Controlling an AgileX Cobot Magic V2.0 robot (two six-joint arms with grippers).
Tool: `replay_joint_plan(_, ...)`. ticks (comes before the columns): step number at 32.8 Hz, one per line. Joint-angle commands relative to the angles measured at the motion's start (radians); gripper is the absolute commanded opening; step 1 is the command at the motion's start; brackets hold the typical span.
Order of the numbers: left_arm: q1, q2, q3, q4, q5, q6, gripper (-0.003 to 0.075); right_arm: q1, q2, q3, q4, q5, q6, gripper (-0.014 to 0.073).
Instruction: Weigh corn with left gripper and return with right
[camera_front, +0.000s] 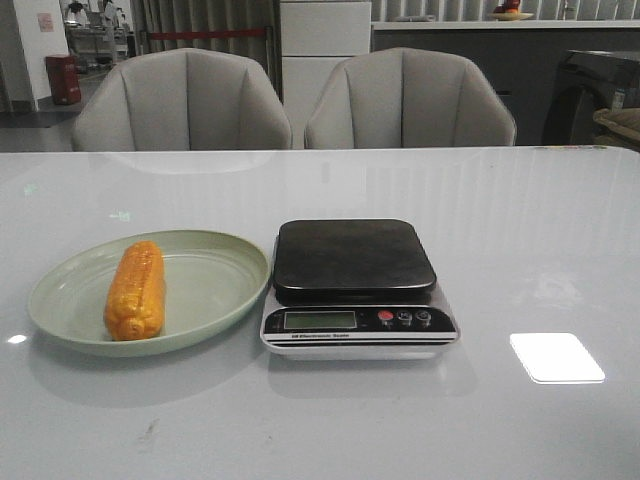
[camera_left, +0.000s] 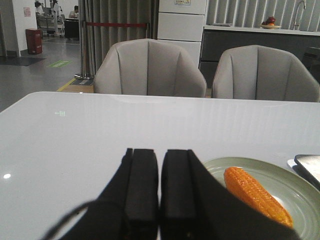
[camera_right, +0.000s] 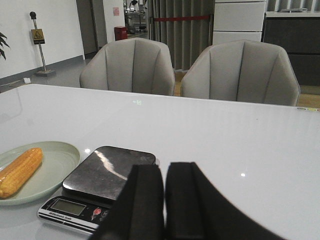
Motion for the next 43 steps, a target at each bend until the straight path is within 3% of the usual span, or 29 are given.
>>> replay_joint_plan(1,0.002,-0.022,0.031,0.000,-0.085,-0.006,0.0114,0.000,0.011,-0.028,-0.002,-0.071,-0.008,0.0187)
replay_joint_plan(35,0.002,-0.022,0.031,0.000,-0.080,-0.006,0.0114,-0.002,0.011,0.002,-0.002,-0.089,-0.008,0.0187)
replay_joint_plan(43,0.002,-0.022,0.031,0.000,-0.080,-0.006,0.0114,-0.150,-0.027,0.109,-0.002,-0.168,-0.008,0.0187)
